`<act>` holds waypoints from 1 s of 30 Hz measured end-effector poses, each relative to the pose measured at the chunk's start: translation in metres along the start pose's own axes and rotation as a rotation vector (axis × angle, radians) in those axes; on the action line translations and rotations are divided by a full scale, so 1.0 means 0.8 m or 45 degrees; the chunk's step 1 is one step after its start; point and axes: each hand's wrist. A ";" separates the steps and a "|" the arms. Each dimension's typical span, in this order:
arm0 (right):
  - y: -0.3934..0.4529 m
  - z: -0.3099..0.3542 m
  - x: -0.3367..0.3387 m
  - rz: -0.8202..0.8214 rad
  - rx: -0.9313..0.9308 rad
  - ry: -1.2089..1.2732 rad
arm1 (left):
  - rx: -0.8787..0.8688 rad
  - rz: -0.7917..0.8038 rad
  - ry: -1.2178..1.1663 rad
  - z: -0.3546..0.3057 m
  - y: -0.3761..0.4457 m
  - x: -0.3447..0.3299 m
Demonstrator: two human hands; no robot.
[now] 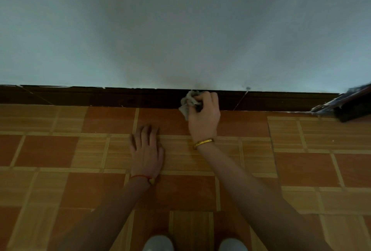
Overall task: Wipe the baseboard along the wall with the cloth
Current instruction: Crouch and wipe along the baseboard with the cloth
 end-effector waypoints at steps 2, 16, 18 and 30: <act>0.002 -0.001 0.001 -0.039 -0.015 0.037 | 0.003 -0.007 -0.010 0.001 0.000 -0.002; -0.005 0.014 -0.010 -0.086 0.032 0.056 | -0.028 -0.081 -0.015 0.001 -0.004 -0.006; -0.011 0.024 -0.025 0.001 0.073 0.034 | -0.034 -0.079 -0.003 0.003 -0.004 -0.006; 0.016 -0.077 0.035 -0.225 -0.322 -0.108 | -0.020 -0.064 -0.013 0.004 -0.004 -0.006</act>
Point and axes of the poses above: each hand's wrist, its own y-axis towards the middle knuckle, its own x-axis out of the back of the hand, z = x × y, and after that the axes turned 12 degrees about -y, right-handed
